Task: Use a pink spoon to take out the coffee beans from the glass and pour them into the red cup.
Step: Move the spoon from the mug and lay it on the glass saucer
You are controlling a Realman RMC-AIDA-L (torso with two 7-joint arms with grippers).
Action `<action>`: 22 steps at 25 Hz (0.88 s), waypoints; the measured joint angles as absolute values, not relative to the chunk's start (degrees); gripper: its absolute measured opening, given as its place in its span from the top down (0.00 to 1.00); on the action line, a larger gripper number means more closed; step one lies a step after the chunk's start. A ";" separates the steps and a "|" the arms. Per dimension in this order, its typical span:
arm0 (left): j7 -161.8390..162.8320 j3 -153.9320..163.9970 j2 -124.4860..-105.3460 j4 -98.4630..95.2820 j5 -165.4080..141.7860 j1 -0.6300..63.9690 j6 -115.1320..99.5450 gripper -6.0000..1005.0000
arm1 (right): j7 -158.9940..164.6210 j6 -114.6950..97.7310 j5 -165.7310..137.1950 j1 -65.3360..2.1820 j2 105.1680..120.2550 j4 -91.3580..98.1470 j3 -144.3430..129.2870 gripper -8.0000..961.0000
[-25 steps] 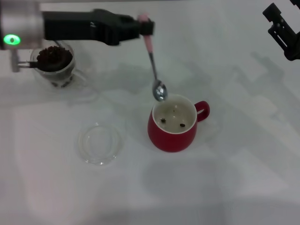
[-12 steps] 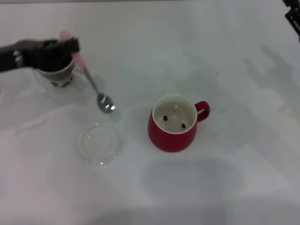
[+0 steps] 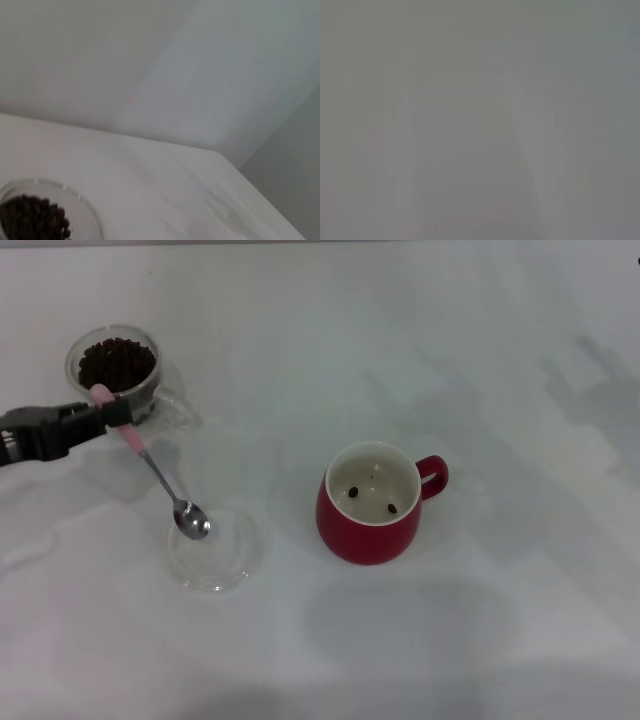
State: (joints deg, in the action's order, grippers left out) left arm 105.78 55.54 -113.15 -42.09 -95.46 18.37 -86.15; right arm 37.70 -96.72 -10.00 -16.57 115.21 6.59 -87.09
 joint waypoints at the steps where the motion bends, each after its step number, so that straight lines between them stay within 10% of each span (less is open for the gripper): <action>1: 105.39 55.55 -113.12 -41.37 -95.58 18.45 -86.08 0.86 | 38.11 -96.70 -10.00 -16.55 115.21 6.59 -87.09 0.26; 22: 101.76 54.06 -117.70 -34.50 -98.32 19.36 -79.47 0.86 | 40.06 -96.26 -10.29 -16.43 115.30 5.99 -87.71 0.26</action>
